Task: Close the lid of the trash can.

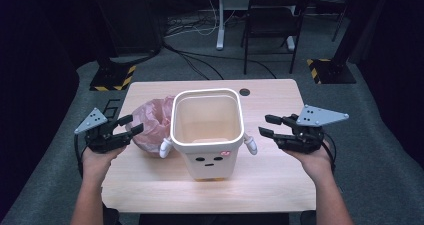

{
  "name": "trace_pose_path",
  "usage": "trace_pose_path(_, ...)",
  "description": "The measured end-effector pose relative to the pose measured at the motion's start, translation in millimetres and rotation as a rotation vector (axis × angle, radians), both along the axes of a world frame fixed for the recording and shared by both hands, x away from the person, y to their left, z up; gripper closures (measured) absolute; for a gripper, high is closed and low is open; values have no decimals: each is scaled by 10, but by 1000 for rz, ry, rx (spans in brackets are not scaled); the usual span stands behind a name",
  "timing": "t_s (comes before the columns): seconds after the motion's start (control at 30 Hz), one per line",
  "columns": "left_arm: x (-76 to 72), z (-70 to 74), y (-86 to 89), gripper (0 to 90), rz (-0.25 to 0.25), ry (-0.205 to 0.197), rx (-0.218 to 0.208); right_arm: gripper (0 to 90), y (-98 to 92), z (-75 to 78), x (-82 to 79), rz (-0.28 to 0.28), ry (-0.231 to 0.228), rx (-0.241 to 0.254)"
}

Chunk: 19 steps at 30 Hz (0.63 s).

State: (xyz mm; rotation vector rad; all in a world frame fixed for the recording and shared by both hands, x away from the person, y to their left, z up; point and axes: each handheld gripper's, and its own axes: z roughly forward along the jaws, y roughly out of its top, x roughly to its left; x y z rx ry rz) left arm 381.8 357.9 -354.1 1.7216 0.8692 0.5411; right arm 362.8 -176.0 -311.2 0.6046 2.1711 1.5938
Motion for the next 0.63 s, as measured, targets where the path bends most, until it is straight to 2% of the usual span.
trace_pose_path(0.1, 5, -4, -4, 406, -1, 2, 3, 527, -29, -83, 11, -25, 17, -3)
trace_pose_path(0.27, 12, -9, -13, 405, 0, 5, 8, 524, -48, -153, 5, -38, 20, -4)
trace_pose_path(0.43, 19, -9, -11, 398, 4, 5, 8, 517, -73, -252, -1, -47, 45, -1)
trace_pose_path(0.47, 20, -8, -8, 393, 6, 3, 7, 499, -75, -300, -4, -50, 59, 3)
trace_pose_path(0.63, 29, -3, 23, 383, 21, -1, 4, 455, -82, -400, -4, -53, 70, 5)
